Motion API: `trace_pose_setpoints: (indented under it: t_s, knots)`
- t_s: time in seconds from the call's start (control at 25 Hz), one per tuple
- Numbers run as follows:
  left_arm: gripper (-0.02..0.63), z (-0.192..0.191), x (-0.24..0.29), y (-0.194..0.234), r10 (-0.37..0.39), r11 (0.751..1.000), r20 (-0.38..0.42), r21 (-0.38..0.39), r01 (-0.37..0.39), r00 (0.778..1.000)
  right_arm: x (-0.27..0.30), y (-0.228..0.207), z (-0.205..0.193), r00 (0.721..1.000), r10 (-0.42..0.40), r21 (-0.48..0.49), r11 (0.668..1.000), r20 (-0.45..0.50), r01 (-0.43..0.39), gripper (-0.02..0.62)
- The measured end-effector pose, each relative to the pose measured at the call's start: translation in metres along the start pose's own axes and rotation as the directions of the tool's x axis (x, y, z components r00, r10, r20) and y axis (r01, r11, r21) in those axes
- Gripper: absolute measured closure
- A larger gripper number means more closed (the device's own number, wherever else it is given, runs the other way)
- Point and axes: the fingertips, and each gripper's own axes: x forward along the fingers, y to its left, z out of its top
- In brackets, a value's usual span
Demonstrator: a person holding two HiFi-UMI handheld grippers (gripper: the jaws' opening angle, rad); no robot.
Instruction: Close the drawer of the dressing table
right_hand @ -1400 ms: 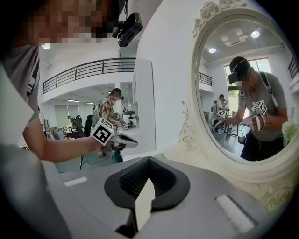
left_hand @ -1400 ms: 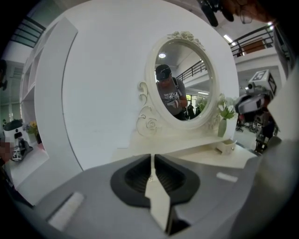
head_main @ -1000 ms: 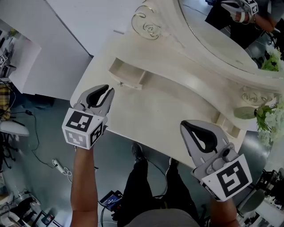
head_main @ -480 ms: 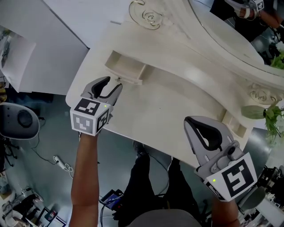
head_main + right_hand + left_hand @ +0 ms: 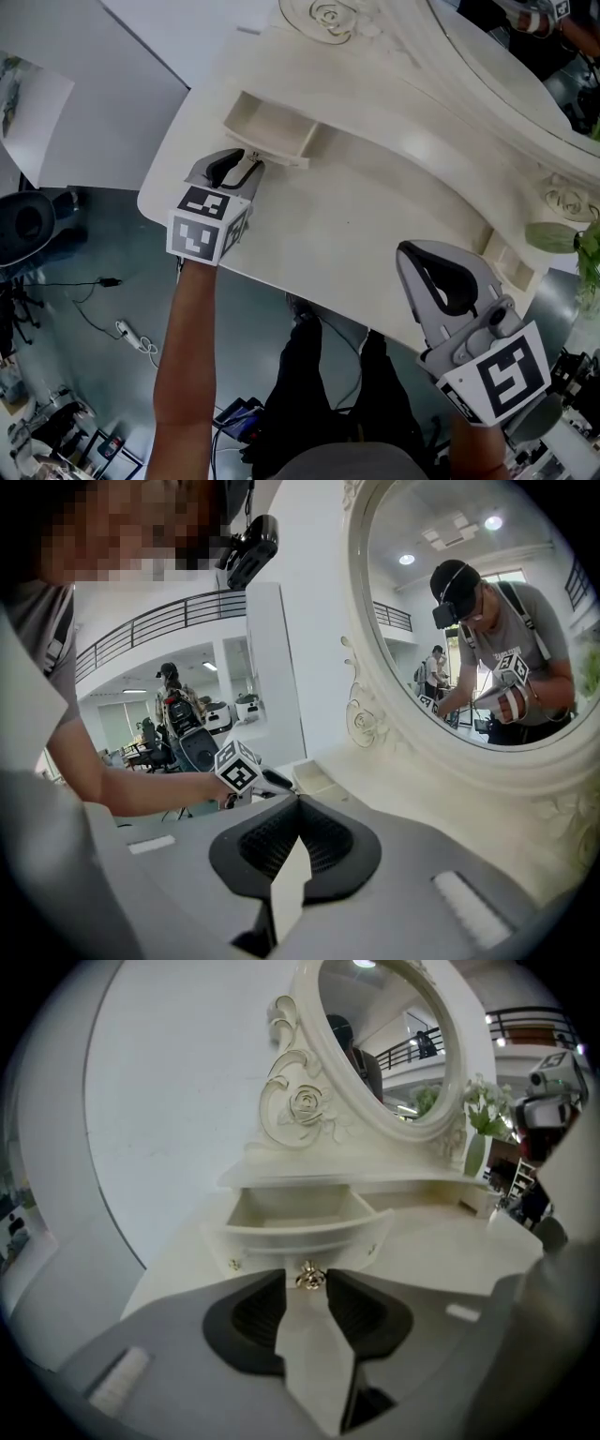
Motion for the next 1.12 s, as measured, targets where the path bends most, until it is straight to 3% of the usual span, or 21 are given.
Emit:
trace_pose_setpoints:
  t_s: [0.16, 1.12]
  knots:
    - [0.511, 0.0, 0.005, -0.003, -0.008, 1.0, 0.007, 0.02, 0.008, 1.0, 0.001, -0.002, -0.002, 1.0, -0.006, 0.003, 1.0, -0.004, 0.006, 0.595]
    - [0.518, 0.014, 0.034, 0.001, -0.005, 0.999, 0.003, 0.04, 0.005, 1.0, -0.008, -0.006, -0.028, 0.999, -0.032, 0.035, 0.999, -0.01, 0.032, 0.595]
